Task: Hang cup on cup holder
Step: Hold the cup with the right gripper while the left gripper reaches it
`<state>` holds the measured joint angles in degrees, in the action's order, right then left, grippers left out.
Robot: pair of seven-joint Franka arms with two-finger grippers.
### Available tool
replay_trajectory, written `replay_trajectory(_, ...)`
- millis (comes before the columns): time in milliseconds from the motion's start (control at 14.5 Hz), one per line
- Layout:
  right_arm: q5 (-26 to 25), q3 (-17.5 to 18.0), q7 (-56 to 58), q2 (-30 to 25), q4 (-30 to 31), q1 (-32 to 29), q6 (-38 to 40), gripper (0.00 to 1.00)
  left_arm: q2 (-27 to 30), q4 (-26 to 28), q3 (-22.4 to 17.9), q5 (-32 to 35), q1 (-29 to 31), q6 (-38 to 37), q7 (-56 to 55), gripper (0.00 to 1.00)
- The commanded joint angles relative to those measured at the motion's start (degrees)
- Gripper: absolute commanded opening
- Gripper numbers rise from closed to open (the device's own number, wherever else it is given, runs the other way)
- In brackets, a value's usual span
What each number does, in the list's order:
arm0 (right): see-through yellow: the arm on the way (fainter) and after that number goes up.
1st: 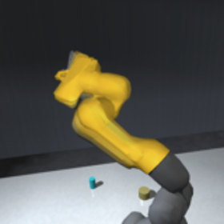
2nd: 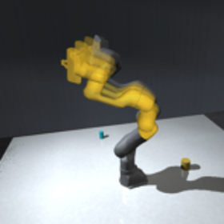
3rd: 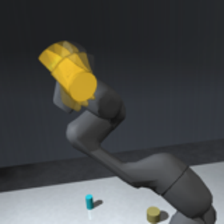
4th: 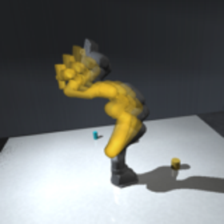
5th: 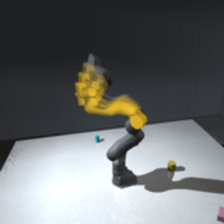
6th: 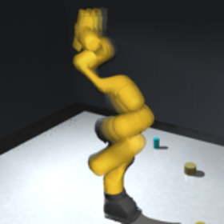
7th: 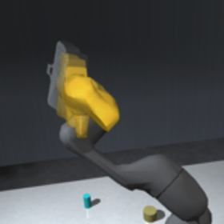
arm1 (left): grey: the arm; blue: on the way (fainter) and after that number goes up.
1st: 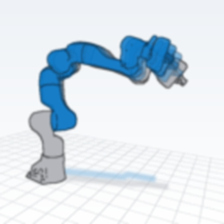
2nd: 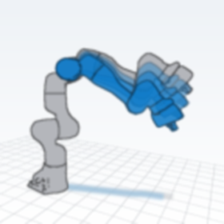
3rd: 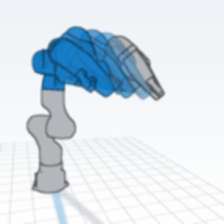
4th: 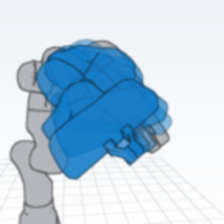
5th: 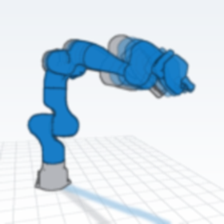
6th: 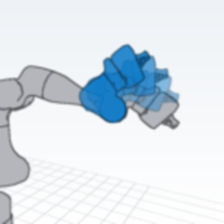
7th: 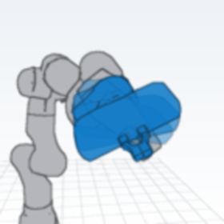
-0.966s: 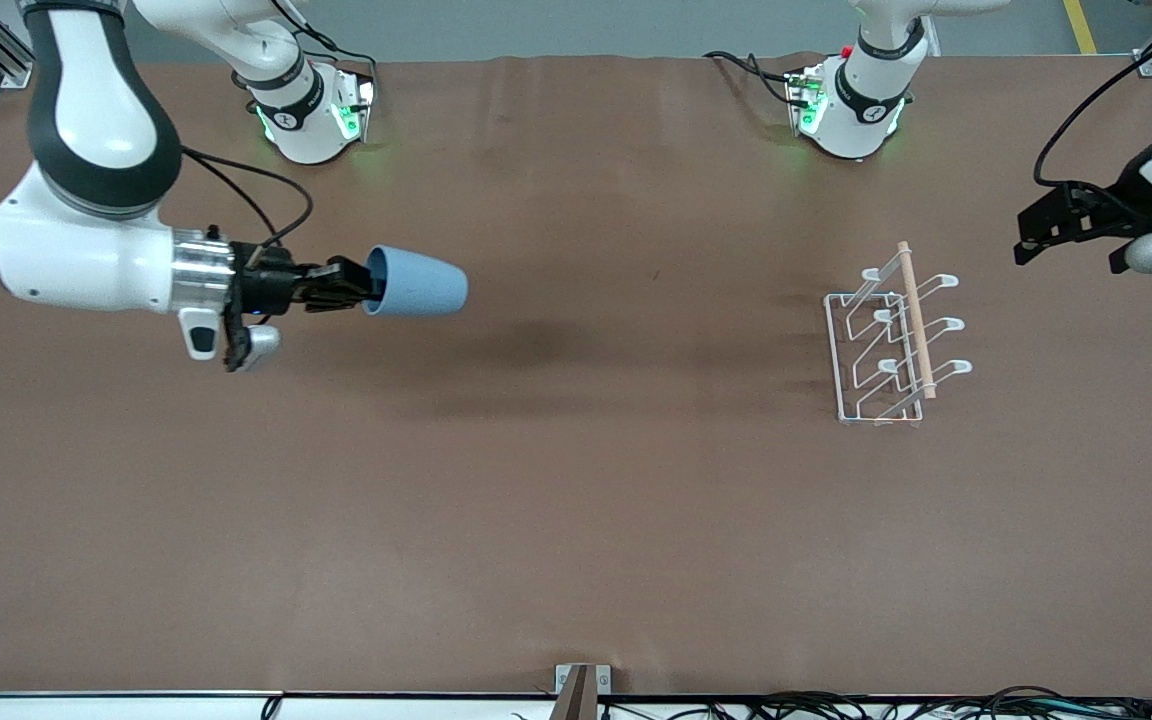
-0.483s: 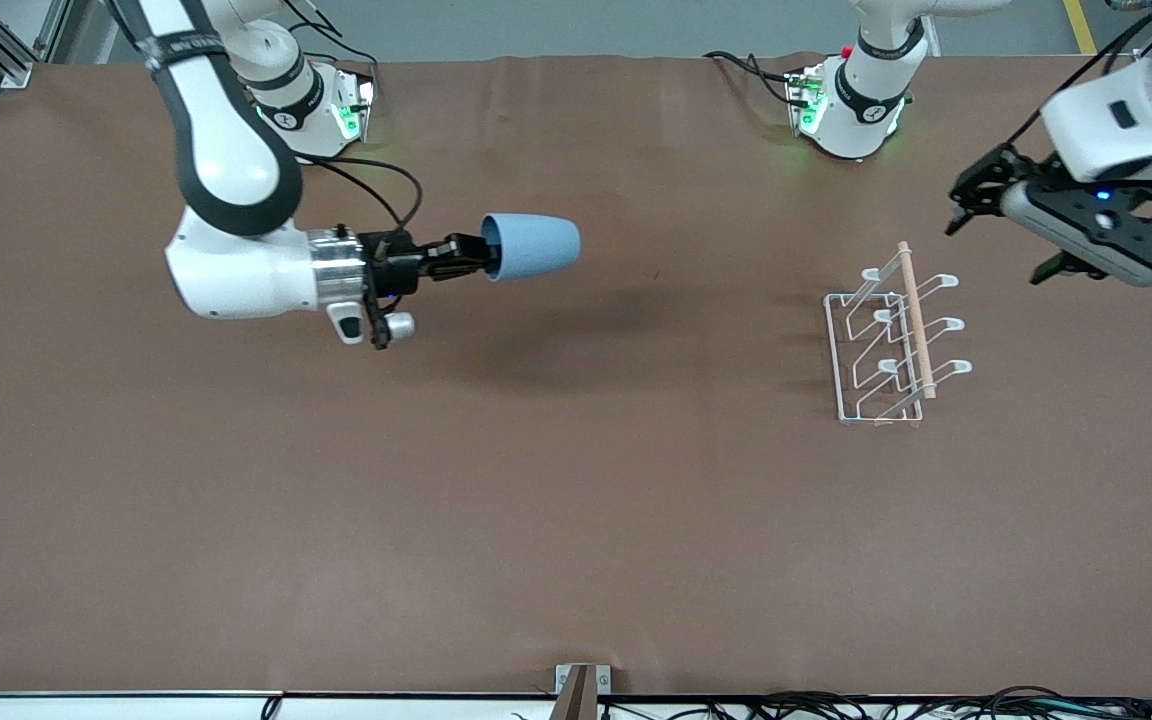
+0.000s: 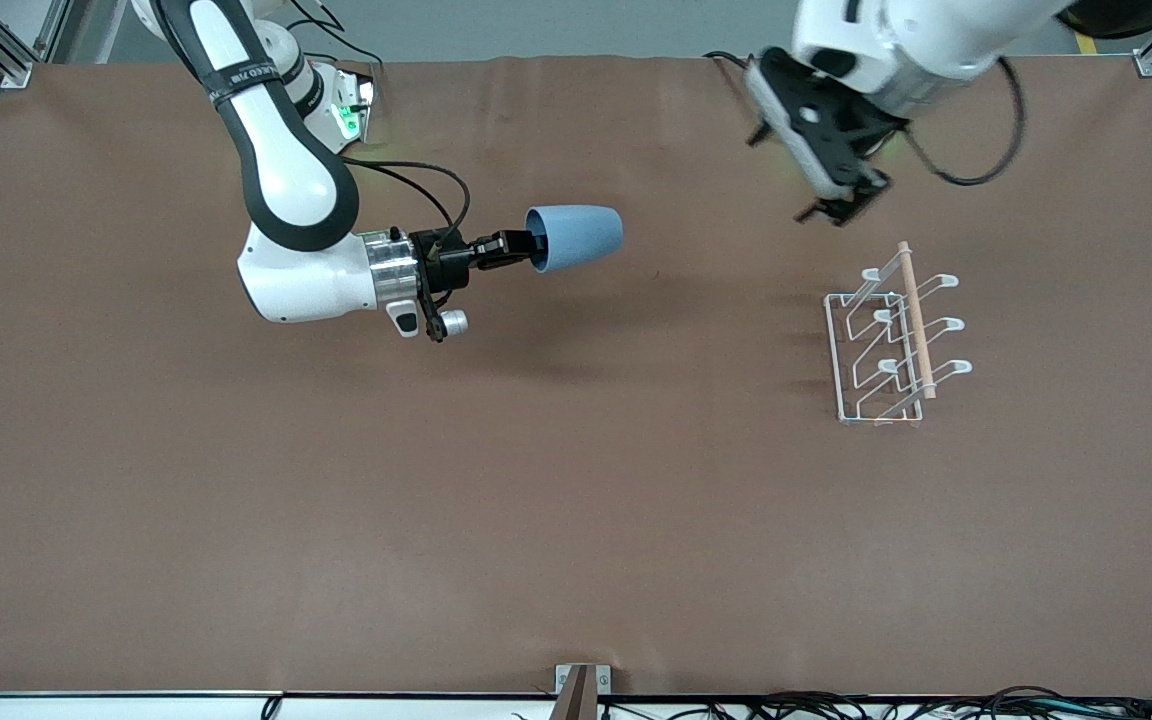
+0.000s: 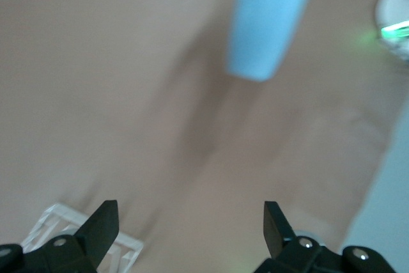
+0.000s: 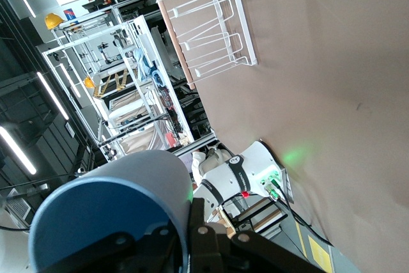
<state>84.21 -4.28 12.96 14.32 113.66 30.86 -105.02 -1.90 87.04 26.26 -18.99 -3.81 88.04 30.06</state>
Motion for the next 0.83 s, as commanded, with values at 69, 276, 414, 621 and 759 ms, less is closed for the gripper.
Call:
replay_trajectory(69,1.8,-0.5,0.7,-0.5,0.4,0.5,0.1,0.00,-6.1,-1.0,4.5,-3.2,0.0,2.6,1.4,1.00)
replay_trajectory(276,1.8,-0.5,0.7,-0.5,0.4,0.5,0.0,0.01,-10.0,-1.0,4.7,-2.6,-4.9,8.8,1.1,1.00)
replay_trajectory(414,1.8,-0.5,0.7,-0.5,0.4,0.5,0.1,0.01,-11.6,-1.0,4.7,-2.5,-6.8,12.1,1.0,1.00)
replay_trajectory(621,1.8,-0.5,0.7,-0.5,0.4,0.5,0.0,0.01,-14.3,-1.0,4.7,-0.4,-8.9,14.6,0.0,1.00)
replay_trajectory(759,1.8,-0.5,0.7,-0.5,0.4,0.5,0.0,0.01,-15.6,-1.0,4.7,1.0,-9.6,16.4,-0.1,1.00)
